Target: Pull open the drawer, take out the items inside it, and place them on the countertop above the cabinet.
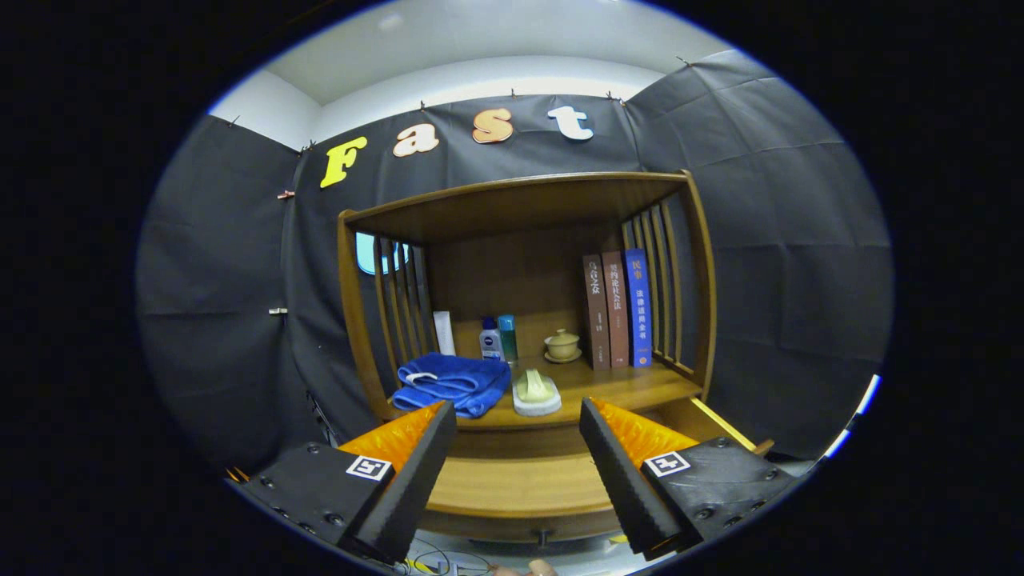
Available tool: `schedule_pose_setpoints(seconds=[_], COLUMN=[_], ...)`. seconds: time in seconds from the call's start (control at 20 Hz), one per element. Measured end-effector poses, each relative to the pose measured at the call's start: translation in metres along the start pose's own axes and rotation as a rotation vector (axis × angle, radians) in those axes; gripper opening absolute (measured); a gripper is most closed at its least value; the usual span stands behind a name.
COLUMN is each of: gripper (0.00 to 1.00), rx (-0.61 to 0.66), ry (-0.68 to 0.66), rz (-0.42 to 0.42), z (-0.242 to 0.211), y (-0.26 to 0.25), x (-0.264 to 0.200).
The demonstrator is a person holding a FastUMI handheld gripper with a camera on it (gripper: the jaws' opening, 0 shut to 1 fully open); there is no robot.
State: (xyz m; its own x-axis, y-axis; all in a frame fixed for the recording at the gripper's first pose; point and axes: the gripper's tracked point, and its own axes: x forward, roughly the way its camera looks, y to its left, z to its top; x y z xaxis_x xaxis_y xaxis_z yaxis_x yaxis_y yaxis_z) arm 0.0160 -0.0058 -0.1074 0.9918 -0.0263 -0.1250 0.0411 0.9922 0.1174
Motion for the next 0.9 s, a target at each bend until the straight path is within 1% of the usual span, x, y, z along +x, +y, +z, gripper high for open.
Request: schedule_pose_setpoints(seconds=[0.15, 0.35, 0.55, 0.7, 0.9], gripper=[0.99, 0.99, 0.99, 0.99, 0.99], rx=[0.002, 0.009, -0.014, -0.03, -0.015], ry=[0.017, 0.04, 0.061, 0.087, 0.124], rz=[-0.016, -0.035, -0.032, -0.053, -0.061], z=[-0.041, -0.088, -0.128, -0.152, -0.177], y=[-0.007, -0.017, -0.018, -0.022, -0.023], x=[-0.027, -0.043, -0.038, -0.026, -0.007])
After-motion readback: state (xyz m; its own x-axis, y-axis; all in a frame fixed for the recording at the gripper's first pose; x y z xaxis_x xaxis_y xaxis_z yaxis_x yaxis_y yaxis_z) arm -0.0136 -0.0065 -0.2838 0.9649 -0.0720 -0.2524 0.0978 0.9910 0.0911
